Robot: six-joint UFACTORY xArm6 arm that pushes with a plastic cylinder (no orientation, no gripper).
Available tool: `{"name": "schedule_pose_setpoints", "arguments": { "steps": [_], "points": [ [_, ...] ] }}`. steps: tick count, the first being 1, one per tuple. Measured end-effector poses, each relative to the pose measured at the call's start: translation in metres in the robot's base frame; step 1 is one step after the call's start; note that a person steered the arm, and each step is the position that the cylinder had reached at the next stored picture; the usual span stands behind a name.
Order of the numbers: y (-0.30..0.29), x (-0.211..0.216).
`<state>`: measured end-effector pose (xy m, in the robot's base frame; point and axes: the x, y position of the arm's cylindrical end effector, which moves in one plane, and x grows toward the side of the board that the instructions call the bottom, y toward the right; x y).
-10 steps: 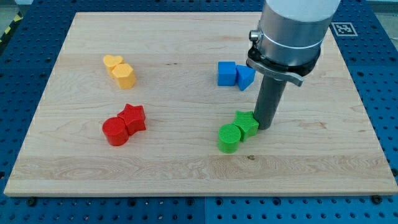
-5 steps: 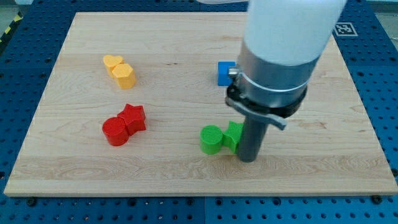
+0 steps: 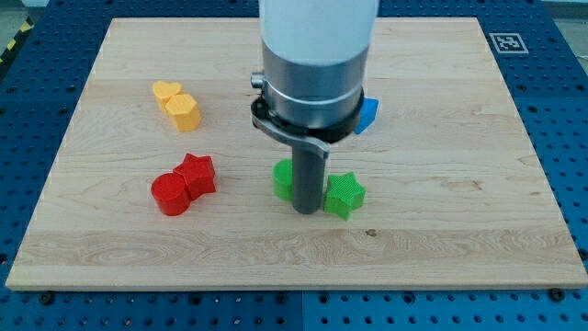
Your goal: Move the green circle to the right of the yellow blocks
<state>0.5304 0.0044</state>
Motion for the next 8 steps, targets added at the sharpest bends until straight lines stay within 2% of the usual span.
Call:
{"name": "schedule_pose_setpoints", "arguments": {
  "steps": [5, 6, 8],
  "points": [
    [-0.108, -0.115],
    [-0.103, -0.109],
    [-0.063, -0.048]
  ]
}}
